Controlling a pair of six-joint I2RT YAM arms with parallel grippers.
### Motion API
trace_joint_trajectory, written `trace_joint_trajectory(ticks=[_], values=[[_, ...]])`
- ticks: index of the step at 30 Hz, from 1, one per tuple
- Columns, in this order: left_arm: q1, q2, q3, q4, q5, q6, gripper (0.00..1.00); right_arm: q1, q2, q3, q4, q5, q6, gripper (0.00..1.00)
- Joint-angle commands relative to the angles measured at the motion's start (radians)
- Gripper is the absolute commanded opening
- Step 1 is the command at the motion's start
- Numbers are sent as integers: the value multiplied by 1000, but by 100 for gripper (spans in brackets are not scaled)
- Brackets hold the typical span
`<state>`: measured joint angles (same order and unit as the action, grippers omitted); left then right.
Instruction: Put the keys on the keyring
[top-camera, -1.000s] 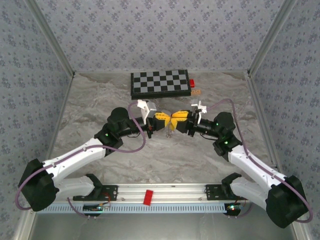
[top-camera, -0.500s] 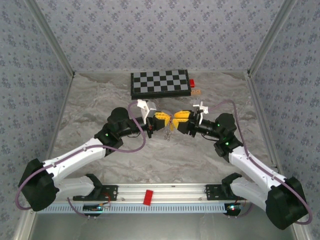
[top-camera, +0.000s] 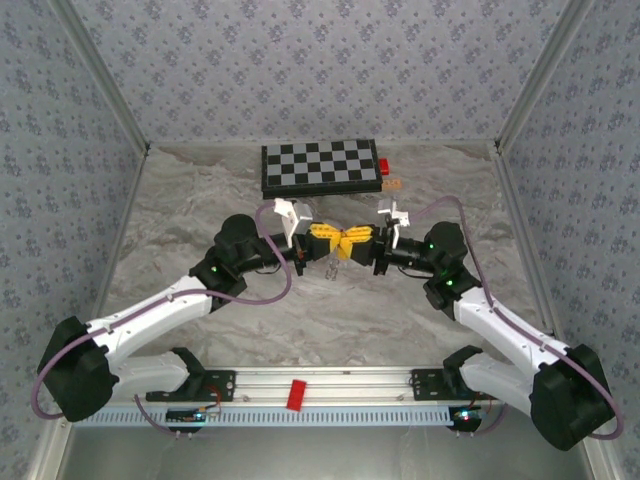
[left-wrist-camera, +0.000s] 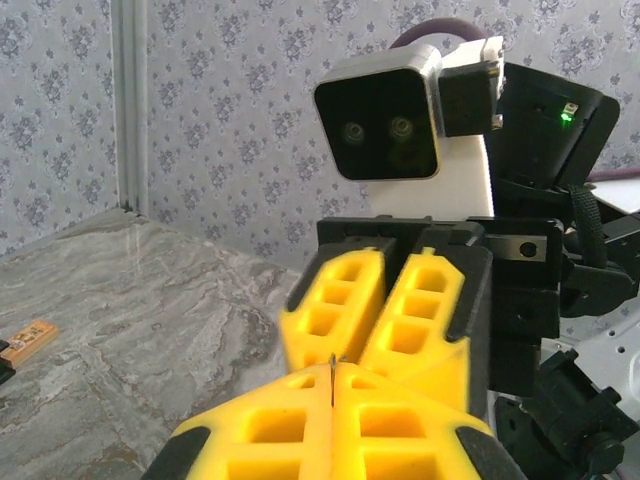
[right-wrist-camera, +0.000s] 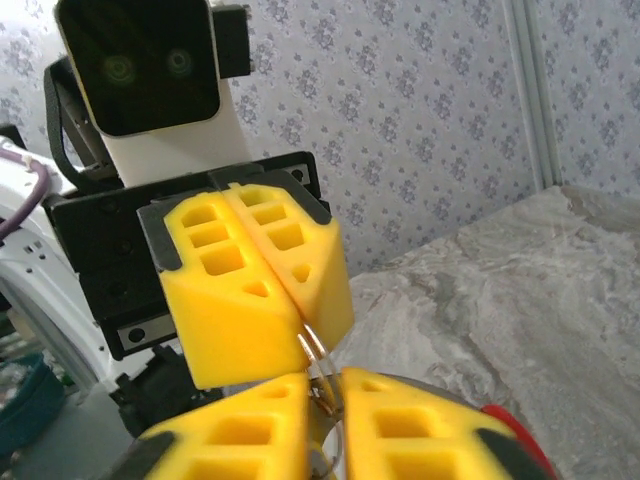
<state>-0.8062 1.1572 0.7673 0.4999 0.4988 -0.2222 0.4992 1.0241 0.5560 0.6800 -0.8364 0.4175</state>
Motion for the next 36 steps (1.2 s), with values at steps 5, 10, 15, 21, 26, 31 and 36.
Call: trace_joint_trajectory(ticks=[5,10,15,21,26,31,36], values=[[-10,-4,23,1,4,7,0,-3,-45,34,-87,-2,-73,0],[16,-23,12,-59,-9,15,10,-22,-107,74,-308,26,-210,0],[36,-55,-7,-129,-23,60,25,-17,-119,176,-620,63,-394,0],[47,-102,-16,-231,-31,141,26,40,-88,312,-956,189,-591,0],[46,-123,-16,-291,-17,202,26,121,-8,446,-1184,323,-702,0],[44,-116,-15,-326,4,261,26,151,117,627,-1476,370,-811,0],[45,-98,-13,-339,12,301,28,148,168,750,-1577,355,-866,0]])
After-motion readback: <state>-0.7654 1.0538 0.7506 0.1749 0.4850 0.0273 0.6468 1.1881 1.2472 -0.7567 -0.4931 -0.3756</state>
